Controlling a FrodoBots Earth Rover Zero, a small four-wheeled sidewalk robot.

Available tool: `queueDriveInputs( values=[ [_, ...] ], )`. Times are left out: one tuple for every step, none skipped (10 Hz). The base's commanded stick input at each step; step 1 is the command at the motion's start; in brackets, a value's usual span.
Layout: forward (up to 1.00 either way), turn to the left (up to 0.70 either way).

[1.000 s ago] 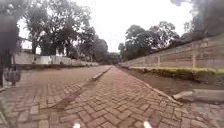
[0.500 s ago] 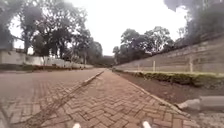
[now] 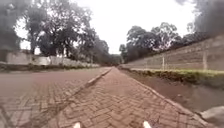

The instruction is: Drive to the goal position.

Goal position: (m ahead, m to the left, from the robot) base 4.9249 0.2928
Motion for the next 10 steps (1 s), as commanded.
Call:
queueDriveInputs(
  values=[
    [0.70, 0.08],
    [0.70, 0.08],
    [0.70, 0.07],
    [0.70, 0.08],
    [0.70, 0.06],
    [0.70, 0.06],
    [0.70, 0.07],
    [0.70, 0.06],
    [0.70, 0.06],
    [0.70, 0.06]
  ],
)
